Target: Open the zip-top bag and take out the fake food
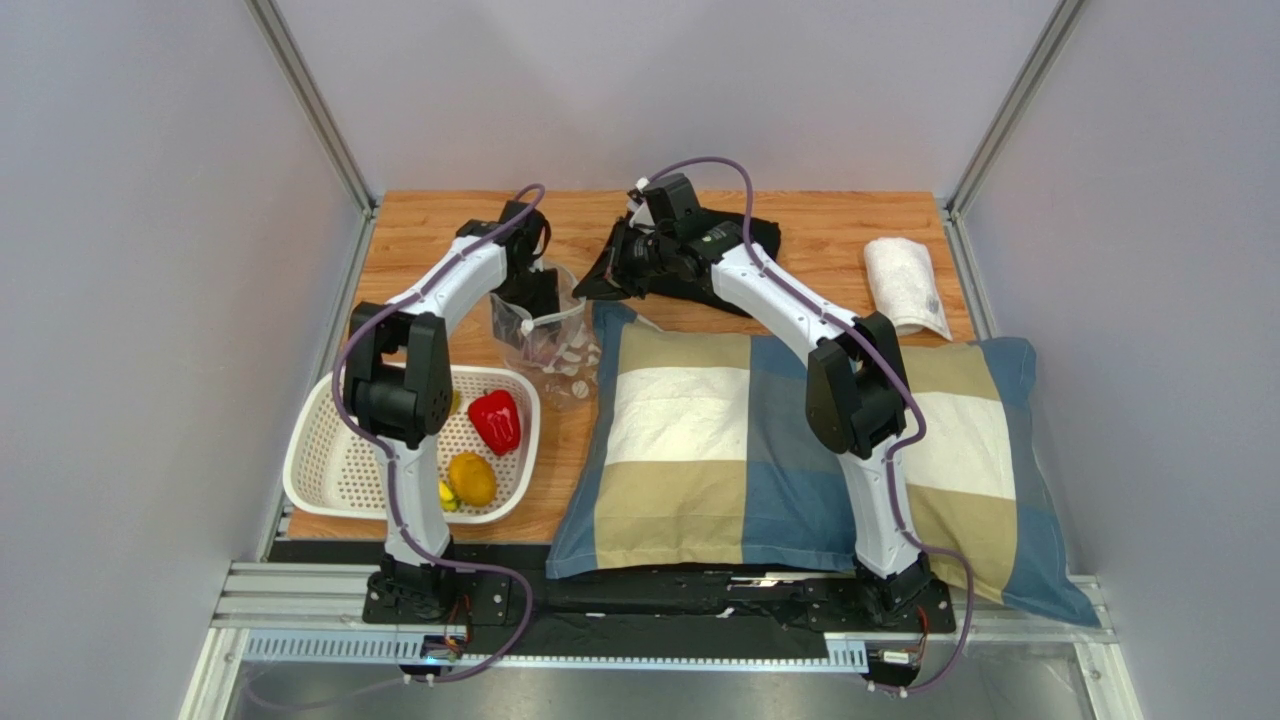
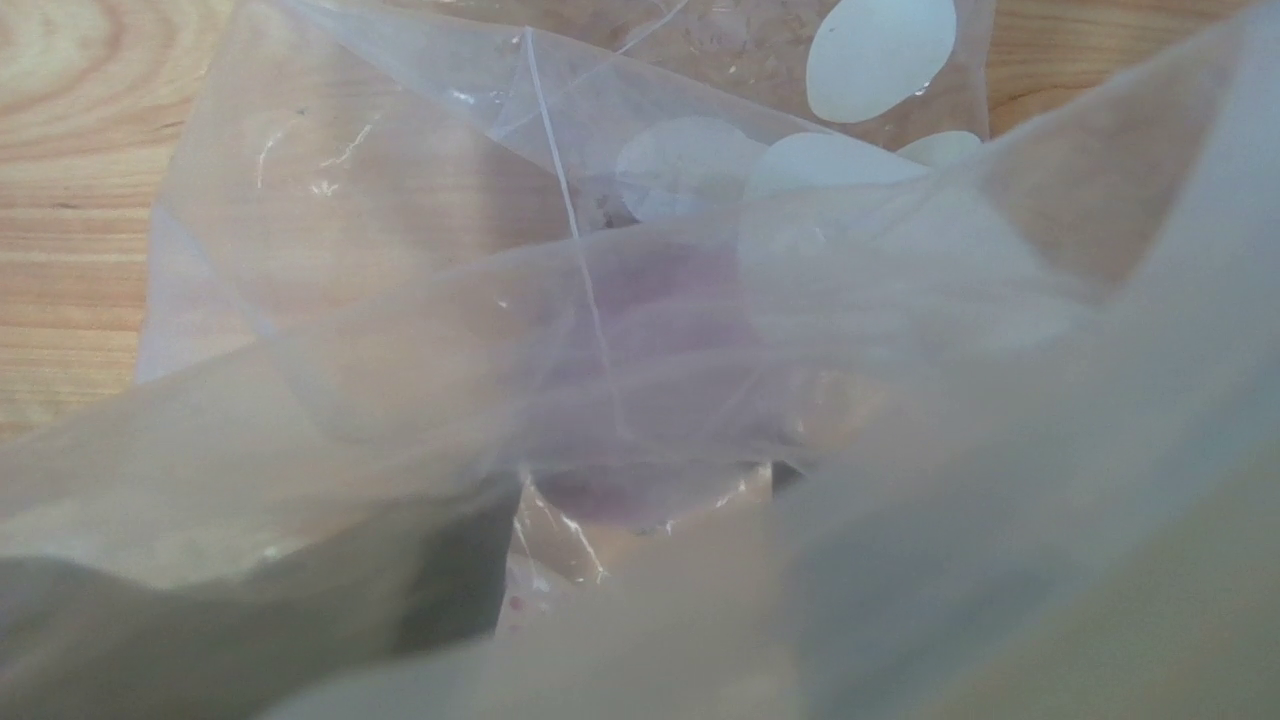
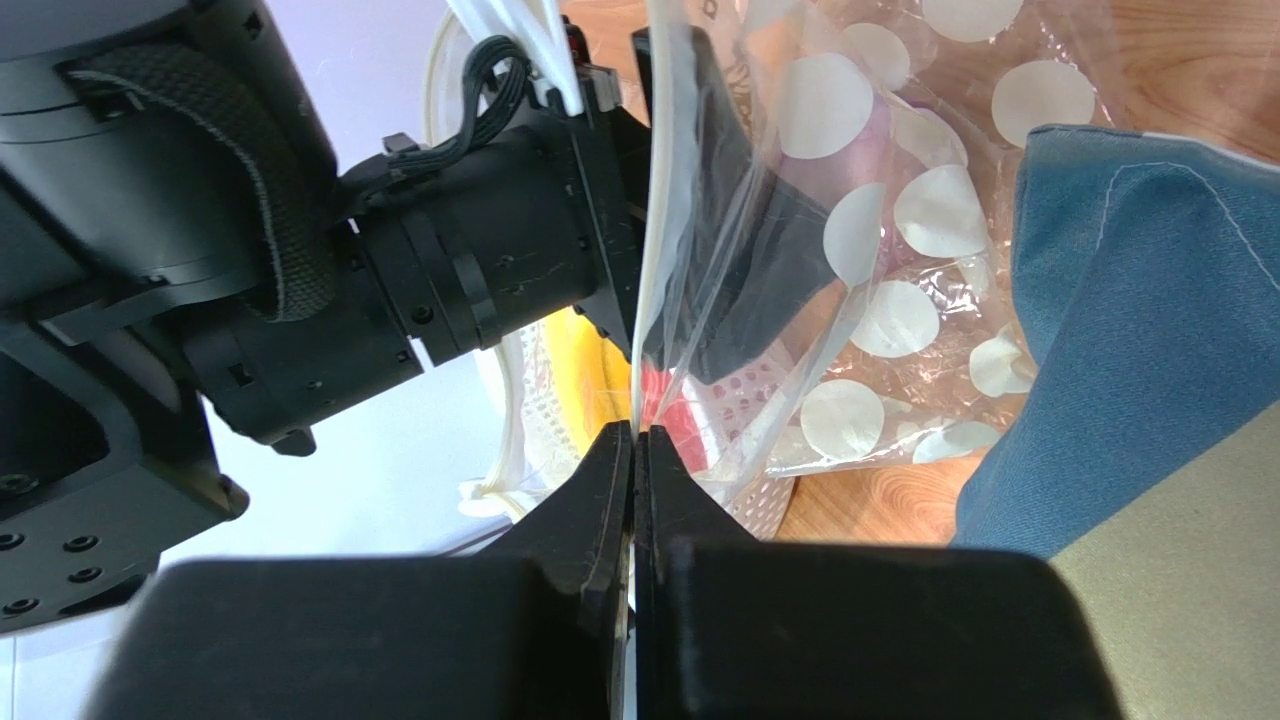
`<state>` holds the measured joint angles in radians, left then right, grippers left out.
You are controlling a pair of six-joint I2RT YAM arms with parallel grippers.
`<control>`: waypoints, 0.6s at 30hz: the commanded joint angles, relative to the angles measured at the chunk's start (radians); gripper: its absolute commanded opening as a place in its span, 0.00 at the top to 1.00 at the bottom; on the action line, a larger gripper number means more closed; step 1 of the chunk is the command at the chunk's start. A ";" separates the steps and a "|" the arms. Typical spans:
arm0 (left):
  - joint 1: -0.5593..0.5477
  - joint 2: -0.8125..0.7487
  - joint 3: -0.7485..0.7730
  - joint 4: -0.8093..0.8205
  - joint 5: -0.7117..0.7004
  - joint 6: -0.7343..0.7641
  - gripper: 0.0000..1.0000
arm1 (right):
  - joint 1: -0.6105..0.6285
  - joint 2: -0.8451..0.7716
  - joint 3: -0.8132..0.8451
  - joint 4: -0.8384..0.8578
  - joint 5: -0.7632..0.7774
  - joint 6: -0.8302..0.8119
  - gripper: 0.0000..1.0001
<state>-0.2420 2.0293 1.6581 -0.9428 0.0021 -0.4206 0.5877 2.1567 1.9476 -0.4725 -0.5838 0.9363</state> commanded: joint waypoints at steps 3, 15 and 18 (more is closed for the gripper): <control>0.003 0.028 -0.017 0.047 0.067 0.022 0.01 | 0.000 0.003 0.013 0.035 -0.002 0.001 1.00; 0.003 0.072 0.006 0.105 0.021 0.008 0.24 | 0.000 0.014 0.014 0.034 -0.002 0.001 1.00; 0.003 0.062 0.012 0.113 -0.001 0.014 0.56 | 0.004 0.014 0.013 0.031 -0.004 -0.002 1.00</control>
<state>-0.2424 2.1044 1.6478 -0.8684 0.0372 -0.4118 0.5865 2.1769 1.9457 -0.4675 -0.5674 0.9375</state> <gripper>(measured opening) 0.656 0.009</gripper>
